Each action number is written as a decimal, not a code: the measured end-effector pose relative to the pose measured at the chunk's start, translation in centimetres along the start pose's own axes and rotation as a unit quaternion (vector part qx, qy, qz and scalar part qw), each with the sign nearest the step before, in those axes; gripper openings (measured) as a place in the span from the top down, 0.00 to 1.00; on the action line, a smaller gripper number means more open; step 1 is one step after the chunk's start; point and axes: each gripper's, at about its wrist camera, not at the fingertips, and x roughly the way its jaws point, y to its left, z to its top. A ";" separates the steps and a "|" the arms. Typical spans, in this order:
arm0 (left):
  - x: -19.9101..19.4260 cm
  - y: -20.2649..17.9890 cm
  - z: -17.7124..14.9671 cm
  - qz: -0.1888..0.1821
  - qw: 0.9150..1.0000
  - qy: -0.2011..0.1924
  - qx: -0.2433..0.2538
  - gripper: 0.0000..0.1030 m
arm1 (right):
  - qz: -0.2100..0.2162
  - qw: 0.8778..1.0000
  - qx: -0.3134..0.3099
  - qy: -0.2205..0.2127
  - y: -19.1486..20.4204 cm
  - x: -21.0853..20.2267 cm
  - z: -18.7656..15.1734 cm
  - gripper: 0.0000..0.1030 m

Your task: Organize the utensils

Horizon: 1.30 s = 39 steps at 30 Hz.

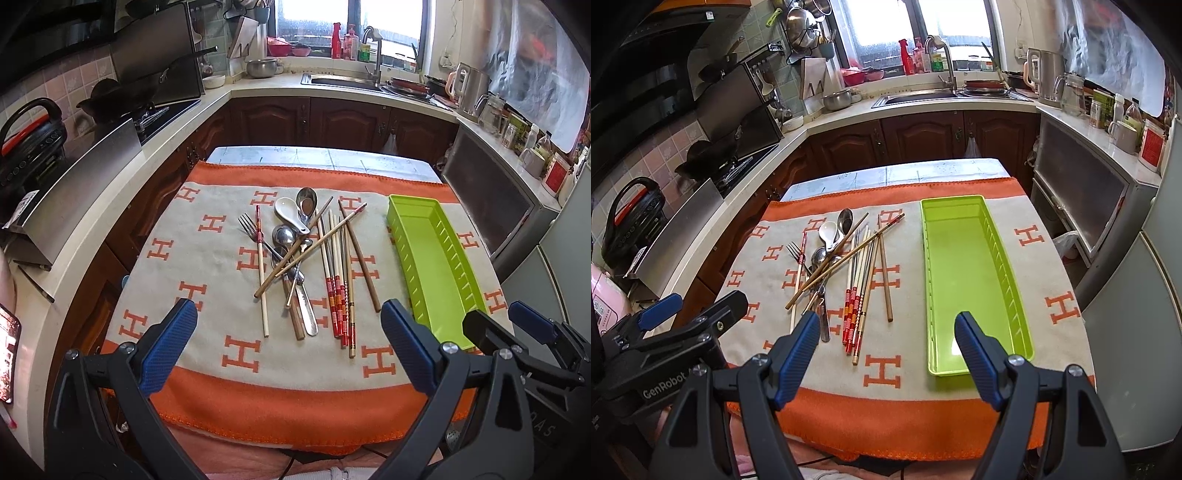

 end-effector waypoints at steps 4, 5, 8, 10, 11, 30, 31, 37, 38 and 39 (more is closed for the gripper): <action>0.1 -0.1 0.0 0.001 1.000 0.000 0.001 0.06 | 0.003 1.000 0.003 0.007 0.0 0.5 -0.1 0.27; 0.1 -0.1 0.0 0.001 1.000 0.001 0.000 0.06 | 0.003 1.000 0.004 0.009 0.0 0.7 -0.2 0.27; 0.1 -0.1 0.0 0.000 1.000 0.002 0.000 0.06 | 0.005 1.000 0.006 0.013 -0.2 1.0 -0.2 0.27; 0.2 -0.1 -0.1 0.001 1.000 0.003 0.001 0.06 | 0.006 1.000 0.007 0.015 -0.3 1.1 -0.2 0.27; 0.3 -0.1 0.0 0.001 1.000 0.002 0.001 0.07 | 0.006 1.000 0.007 0.016 -0.3 1.2 -0.2 0.27; 1.6 0.0 -0.1 -0.001 1.000 0.014 0.005 0.12 | 0.013 0.999 0.015 0.036 -0.5 2.6 -0.2 0.27; 1.7 0.0 -0.1 -0.002 1.000 0.016 0.004 0.12 | 0.013 0.999 0.015 0.037 -0.5 2.7 -0.3 0.27; 2.6 0.2 0.2 -0.010 1.000 0.024 -0.001 0.12 | 0.016 0.999 0.020 0.046 -0.6 3.2 -0.4 0.27; 2.7 0.2 0.1 -0.011 1.000 0.025 -0.002 0.12 | 0.016 0.999 0.020 0.047 -0.6 3.3 -0.4 0.27; 2.9 0.3 0.2 -0.013 1.000 0.025 -0.004 0.12 | 0.016 0.999 0.019 0.047 -0.6 3.3 -0.4 0.27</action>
